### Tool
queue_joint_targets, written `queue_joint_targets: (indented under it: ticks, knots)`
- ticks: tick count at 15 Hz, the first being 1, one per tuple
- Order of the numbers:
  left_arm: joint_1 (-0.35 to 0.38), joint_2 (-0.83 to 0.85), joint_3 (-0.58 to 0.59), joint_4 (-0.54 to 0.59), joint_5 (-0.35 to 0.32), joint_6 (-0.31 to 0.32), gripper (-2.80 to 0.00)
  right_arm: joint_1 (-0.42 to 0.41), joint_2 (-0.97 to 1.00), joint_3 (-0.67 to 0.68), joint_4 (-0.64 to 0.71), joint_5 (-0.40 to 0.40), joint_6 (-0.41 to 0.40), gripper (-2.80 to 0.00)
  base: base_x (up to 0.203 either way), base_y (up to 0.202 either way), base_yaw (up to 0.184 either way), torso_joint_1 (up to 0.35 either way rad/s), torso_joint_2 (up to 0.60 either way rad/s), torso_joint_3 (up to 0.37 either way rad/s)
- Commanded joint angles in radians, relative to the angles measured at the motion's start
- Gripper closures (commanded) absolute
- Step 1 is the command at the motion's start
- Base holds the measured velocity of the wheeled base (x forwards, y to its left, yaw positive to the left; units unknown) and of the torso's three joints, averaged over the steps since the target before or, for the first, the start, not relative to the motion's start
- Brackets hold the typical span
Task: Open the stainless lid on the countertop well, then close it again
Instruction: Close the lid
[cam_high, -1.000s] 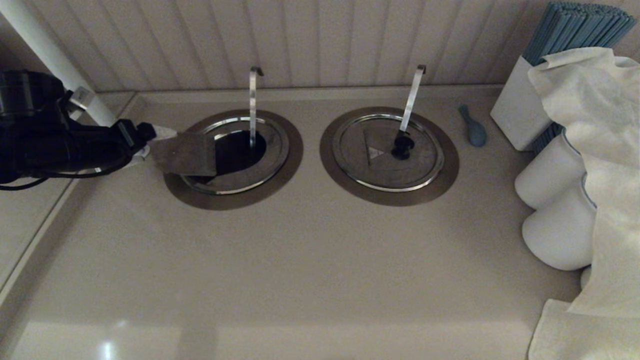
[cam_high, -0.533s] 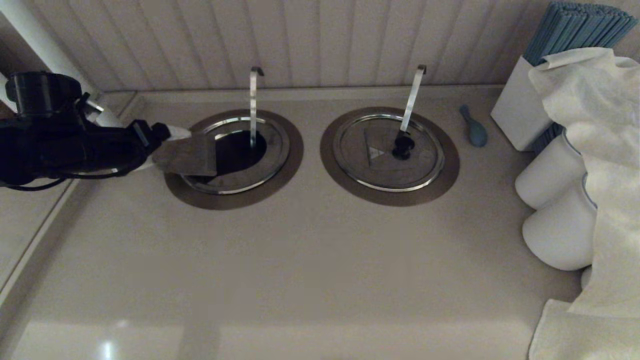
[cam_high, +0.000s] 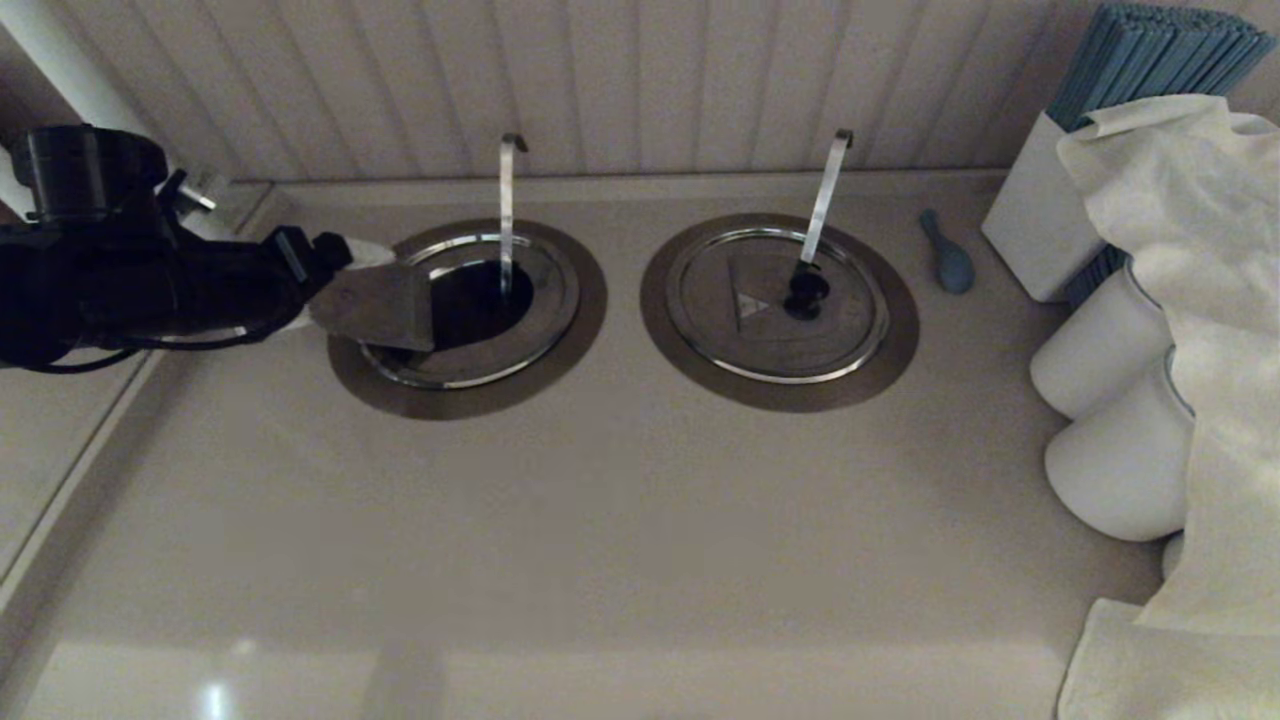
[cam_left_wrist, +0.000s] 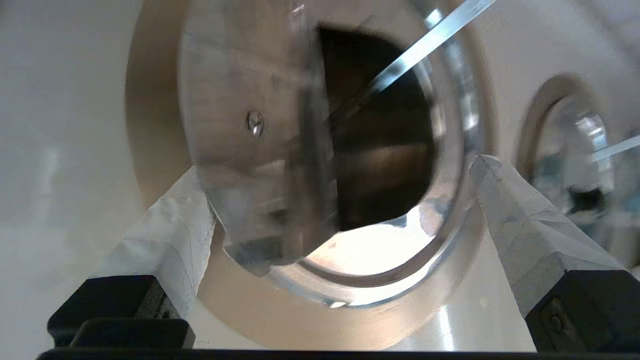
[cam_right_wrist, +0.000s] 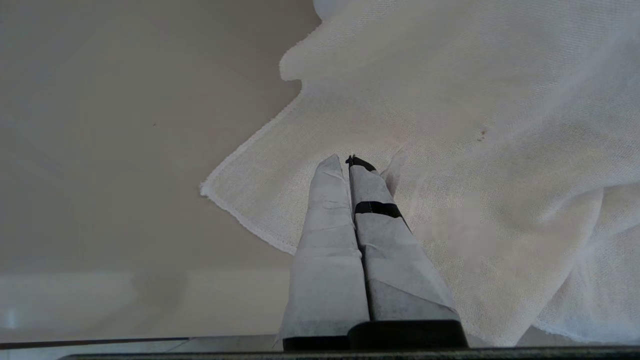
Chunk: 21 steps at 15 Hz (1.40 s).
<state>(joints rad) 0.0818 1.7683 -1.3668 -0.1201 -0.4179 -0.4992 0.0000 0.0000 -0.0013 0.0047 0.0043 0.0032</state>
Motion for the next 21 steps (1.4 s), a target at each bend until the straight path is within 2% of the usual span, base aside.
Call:
queue_joint_targets:
  ticks: [1, 10, 14, 17, 19, 21]
  knots:
    - [-0.009, -0.022, 0.000, -0.019, -0.001, -0.021, -2.80, 0.000, 0.002, 0.000, 0.000, 0.000, 0.000, 0.00, 0.000, 0.000, 0.000, 0.000, 0.00, 0.000]
    - [-0.102, -0.074, 0.036, -0.041, 0.004, -0.025, -2.80, 0.000, 0.002, 0.001, 0.000, 0.000, 0.000, 0.00, 0.000, 0.000, 0.000, 0.000, 0.00, 0.000]
    - [-0.176, -0.075, 0.047, -0.042, 0.078, -0.022, -2.80, 0.000, 0.002, 0.001, 0.000, 0.000, 0.000, 0.00, 0.000, 0.000, 0.000, 0.000, 0.00, 0.000]
    - [-0.211, -0.069, 0.056, -0.043, 0.089, -0.021, -2.80, 0.000, 0.002, 0.000, 0.000, 0.000, 0.000, 0.00, 0.000, 0.000, 0.000, 0.000, 0.00, 0.000]
    - [-0.231, -0.062, 0.076, -0.093, 0.092, -0.020, -2.80, 0.000, 0.002, 0.000, 0.000, 0.000, 0.000, 0.00, 0.000, 0.000, 0.000, 0.000, 0.00, 0.000]
    - [-0.254, -0.035, 0.110, -0.197, 0.128, -0.016, -2.80, 0.000, 0.002, 0.000, 0.000, 0.000, 0.000, 0.00, 0.000, 0.000, 0.000, 0.000, 0.00, 0.000]
